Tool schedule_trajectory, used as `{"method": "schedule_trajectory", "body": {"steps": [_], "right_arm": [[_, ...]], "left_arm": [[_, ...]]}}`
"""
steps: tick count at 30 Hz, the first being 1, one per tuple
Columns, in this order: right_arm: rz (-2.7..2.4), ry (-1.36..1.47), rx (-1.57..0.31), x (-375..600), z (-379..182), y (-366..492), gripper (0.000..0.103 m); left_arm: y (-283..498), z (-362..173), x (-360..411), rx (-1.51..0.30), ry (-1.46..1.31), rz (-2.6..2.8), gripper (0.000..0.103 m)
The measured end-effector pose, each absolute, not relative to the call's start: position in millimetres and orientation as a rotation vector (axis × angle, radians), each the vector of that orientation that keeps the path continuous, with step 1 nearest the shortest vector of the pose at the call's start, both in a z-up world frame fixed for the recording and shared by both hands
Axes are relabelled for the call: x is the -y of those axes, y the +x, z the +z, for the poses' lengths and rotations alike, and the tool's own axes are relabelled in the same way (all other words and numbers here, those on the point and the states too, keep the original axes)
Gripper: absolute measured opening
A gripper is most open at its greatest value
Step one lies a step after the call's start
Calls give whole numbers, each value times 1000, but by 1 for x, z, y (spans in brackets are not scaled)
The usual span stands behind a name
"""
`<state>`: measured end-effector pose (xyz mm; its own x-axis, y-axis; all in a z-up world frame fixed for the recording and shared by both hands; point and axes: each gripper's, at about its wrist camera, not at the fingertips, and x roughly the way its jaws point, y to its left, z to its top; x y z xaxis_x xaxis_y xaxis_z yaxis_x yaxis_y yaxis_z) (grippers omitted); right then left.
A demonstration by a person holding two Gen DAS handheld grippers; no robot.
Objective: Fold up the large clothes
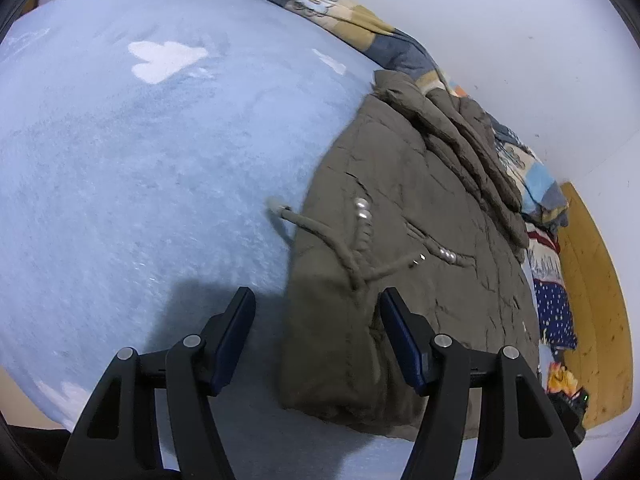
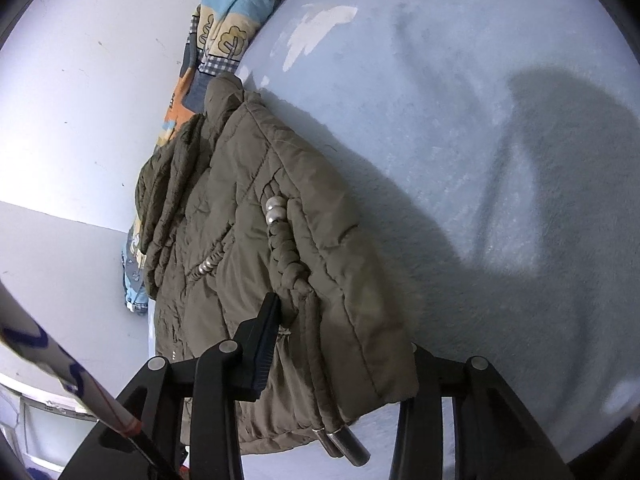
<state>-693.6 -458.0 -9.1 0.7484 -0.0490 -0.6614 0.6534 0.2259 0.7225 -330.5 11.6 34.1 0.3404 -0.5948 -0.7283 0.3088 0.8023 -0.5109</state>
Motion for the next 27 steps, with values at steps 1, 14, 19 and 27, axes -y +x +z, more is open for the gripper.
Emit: {"method": "schedule_trajectory", "body": {"steps": [1,14,19,27], "right_arm": [[-526,1251,-588,458,-8,-692,43],[-526,1182,-631,455,-6,-682,55],[-543,1124,-676,451,0,-670,67],[-591,1118,-617,448,-2,-677,52]], "left_arm": [[-333,35,-8,-1069,-291,-616,64],[-341,32,35,-981,-114,-643,64],[-342,31,35,-968,-83,-649,64],[-342,30,36,-967,-69,-647,65]]}}
